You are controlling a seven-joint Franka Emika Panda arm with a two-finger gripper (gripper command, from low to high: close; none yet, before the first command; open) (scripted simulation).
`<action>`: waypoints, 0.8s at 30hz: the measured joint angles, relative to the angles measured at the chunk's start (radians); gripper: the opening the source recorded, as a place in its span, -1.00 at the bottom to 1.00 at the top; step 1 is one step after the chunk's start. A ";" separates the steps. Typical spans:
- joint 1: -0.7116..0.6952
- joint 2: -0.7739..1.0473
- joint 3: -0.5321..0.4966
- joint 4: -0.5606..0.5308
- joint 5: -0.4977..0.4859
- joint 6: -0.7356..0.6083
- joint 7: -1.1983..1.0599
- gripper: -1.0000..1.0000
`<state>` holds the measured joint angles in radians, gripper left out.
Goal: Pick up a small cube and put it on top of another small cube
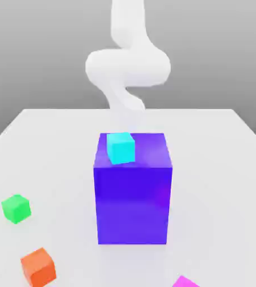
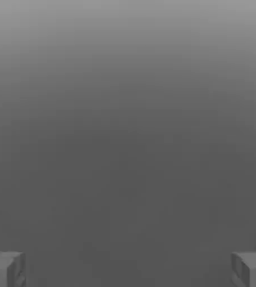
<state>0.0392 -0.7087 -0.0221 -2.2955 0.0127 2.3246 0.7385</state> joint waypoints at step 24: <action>0.207 0.873 -0.050 0.043 0.111 0.237 -0.585 0.00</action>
<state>0.2461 0.1640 -0.0724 -2.2523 0.1235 2.5615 0.1538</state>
